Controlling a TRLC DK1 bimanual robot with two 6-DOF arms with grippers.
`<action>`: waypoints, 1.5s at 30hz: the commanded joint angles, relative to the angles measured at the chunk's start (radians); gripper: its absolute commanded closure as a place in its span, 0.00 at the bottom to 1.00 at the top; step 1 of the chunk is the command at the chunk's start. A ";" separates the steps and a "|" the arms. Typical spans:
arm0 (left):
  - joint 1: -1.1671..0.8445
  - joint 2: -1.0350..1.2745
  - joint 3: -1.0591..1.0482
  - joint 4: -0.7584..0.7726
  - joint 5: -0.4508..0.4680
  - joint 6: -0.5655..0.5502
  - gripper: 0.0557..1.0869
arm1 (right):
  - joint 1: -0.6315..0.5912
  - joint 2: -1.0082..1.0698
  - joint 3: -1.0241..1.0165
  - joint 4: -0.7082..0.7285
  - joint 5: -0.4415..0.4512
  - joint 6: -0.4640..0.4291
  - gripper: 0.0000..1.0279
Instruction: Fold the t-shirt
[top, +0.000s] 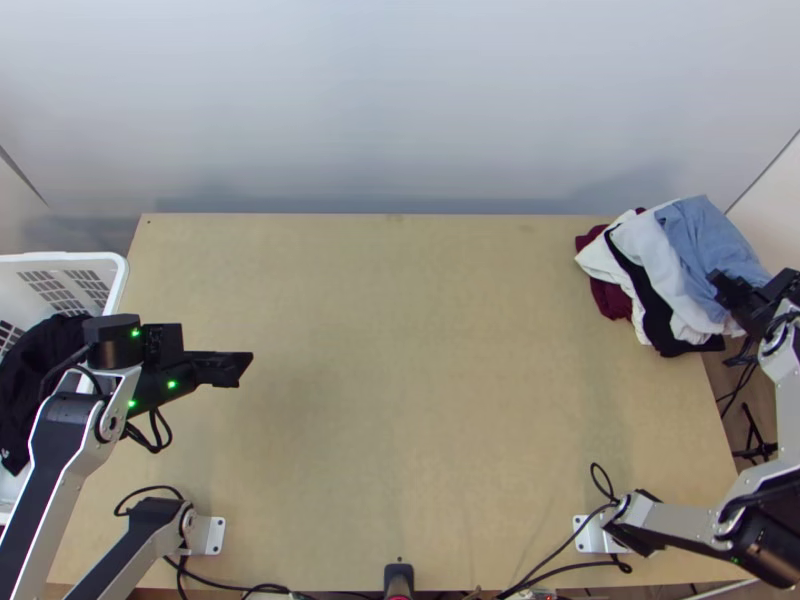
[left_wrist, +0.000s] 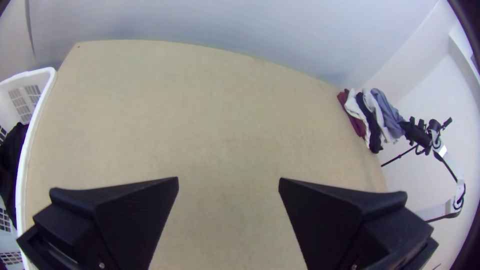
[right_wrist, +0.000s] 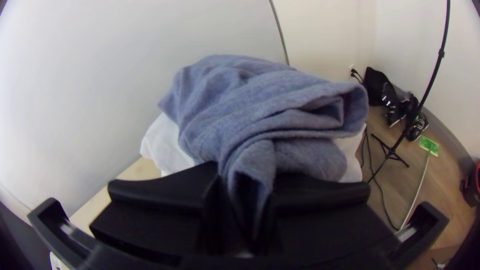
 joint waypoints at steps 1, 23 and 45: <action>-0.002 -0.014 -0.006 -0.004 0.001 -0.009 0.05 | 0.033 -0.055 -0.045 -0.038 -0.005 -0.012 0.97; 0.026 -0.105 -0.028 -0.051 -0.002 -0.006 0.05 | 0.073 -0.478 -0.068 -0.425 -0.035 -0.239 0.03; 0.343 -0.407 -0.493 0.734 -0.018 0.095 0.06 | 0.483 -1.040 -0.724 0.224 0.072 -0.230 0.04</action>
